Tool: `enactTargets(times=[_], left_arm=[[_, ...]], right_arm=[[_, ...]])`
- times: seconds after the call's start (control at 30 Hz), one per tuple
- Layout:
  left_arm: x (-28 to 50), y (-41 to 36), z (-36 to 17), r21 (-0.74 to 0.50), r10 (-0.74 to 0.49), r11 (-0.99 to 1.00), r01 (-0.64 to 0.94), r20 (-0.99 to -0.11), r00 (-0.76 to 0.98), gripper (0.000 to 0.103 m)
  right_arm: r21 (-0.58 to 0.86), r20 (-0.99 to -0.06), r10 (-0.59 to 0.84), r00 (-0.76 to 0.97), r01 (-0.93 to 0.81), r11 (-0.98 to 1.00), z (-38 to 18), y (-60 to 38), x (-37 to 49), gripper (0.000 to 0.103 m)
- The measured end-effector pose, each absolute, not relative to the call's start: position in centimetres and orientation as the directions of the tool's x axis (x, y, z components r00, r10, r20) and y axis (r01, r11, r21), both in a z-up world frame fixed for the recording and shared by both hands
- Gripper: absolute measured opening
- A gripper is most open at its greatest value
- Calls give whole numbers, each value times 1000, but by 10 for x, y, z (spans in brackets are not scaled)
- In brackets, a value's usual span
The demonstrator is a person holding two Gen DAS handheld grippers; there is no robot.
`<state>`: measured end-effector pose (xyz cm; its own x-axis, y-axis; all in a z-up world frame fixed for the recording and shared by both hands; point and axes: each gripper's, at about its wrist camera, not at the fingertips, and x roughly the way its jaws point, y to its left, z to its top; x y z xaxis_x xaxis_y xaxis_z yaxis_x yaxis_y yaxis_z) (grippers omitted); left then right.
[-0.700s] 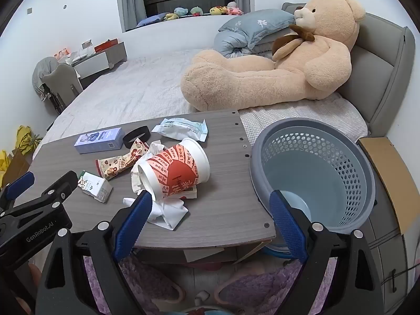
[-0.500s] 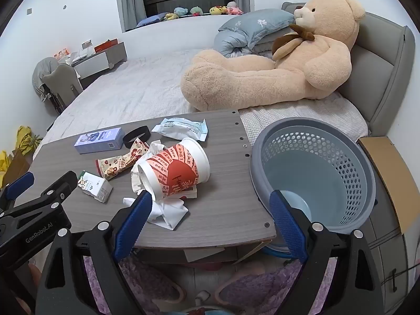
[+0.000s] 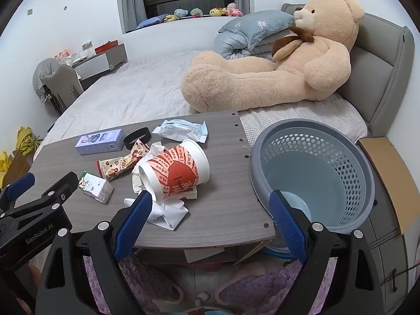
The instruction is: Collect trash
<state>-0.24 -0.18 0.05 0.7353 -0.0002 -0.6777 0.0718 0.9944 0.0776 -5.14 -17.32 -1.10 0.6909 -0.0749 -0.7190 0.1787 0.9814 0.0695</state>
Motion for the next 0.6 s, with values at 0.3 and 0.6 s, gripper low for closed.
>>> enactTargets(times=[0.3, 0.6], left_arm=[[-1, -3, 1, 76, -2, 994, 73, -678, 735, 97], [-1, -3, 1, 76, -2, 994, 73, -677, 736, 97]], right_arm=[[68, -717, -77, 692, 180, 981, -8, -173, -51, 87], [69, -717, -76, 693, 179, 981, -8, -173, -51, 87]])
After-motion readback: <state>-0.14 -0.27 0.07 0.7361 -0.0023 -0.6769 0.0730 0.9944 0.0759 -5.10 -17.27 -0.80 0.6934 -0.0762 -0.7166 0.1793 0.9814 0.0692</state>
